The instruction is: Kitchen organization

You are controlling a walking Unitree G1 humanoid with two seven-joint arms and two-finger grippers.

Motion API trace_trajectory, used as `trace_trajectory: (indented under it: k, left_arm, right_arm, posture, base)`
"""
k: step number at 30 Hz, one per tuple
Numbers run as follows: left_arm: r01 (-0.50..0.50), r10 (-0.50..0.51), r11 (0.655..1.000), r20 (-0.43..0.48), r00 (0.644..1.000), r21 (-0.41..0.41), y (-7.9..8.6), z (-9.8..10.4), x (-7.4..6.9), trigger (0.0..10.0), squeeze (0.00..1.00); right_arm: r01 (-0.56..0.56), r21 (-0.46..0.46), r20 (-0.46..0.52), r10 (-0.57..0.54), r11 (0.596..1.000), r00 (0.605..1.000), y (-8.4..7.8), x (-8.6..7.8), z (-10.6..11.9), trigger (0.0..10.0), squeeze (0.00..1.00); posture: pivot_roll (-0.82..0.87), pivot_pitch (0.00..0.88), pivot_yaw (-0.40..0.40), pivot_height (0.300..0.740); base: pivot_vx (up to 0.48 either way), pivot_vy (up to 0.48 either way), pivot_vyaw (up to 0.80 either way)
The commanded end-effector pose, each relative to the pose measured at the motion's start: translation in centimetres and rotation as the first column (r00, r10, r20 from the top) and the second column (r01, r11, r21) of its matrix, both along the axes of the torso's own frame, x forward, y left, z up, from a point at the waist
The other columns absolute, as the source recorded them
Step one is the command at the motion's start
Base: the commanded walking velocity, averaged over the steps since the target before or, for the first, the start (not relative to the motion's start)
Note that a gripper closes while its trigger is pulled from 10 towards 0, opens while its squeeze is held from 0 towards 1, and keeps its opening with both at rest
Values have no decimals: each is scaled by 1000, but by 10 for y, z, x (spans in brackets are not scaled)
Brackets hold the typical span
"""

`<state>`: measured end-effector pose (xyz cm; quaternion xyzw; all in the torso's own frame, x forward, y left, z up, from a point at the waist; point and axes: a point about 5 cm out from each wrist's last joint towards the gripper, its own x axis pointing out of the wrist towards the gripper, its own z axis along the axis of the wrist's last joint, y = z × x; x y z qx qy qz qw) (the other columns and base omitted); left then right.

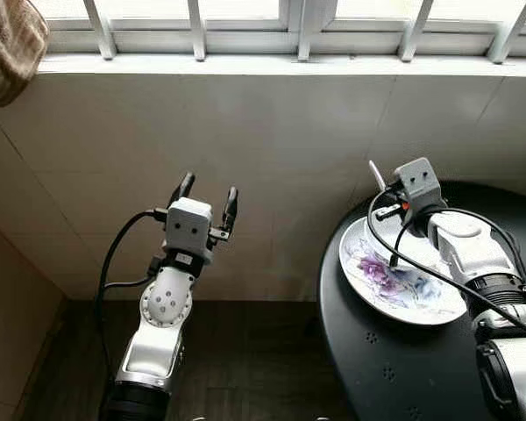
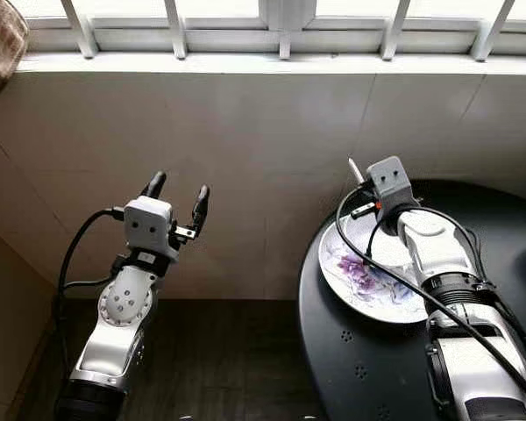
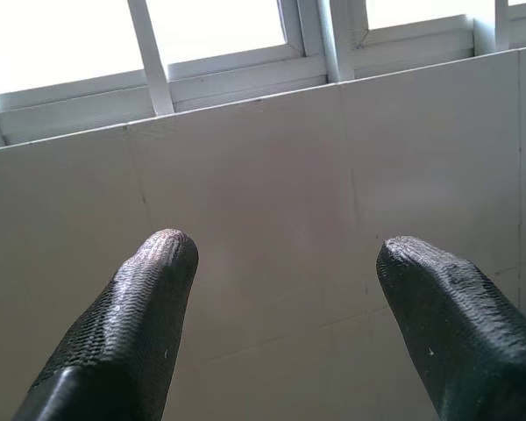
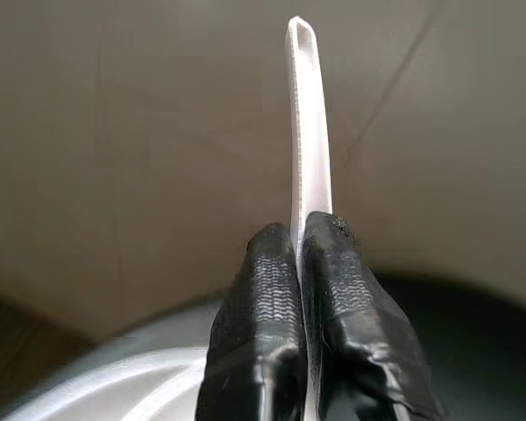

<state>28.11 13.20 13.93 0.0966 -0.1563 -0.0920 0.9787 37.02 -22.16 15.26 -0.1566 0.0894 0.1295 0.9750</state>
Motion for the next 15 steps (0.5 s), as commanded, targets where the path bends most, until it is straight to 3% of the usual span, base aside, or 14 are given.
trace_trajectory:
  k: [1, 6, 10, 15]
  left_arm:
    - [2, -2, 1000, -3, 1000, 2, -1, 1, 1, 10000, 0]
    - [-6, 6, 1000, -1, 1000, -1, 1, 1, 1, 10000, 0]
    - [-15, 15, 1000, -6, 1000, -4, 3, 0, 1, 10000, 0]
    - [-9, 9, 1000, -12, 1000, -23, 4, 1, 1, 10000, 0]
  right_arm:
    - [-8, 22, 83, 6, 1000, 997, 6, 0, 11, 0, 0]
    - [-55, 55, 214, 42, 997, 976, 30, -7, 18, 0, 0]
    - [-106, -17, 239, 107, 994, 965, 46, -14, 13, 0, 0]
    - [-144, -42, 288, 150, 989, 946, 61, -23, 14, 0, 0]
  posture:
    - [-134, 5, -34, 740]
    - [-131, 4, -36, 740]
    - [-127, 8, -34, 740]
    - [-121, 10, -34, 740]
  base:
    - [0, 0, 0]
    - [0, 0, 0]
    - [0, 0, 0]
    - [0, 0, 800]
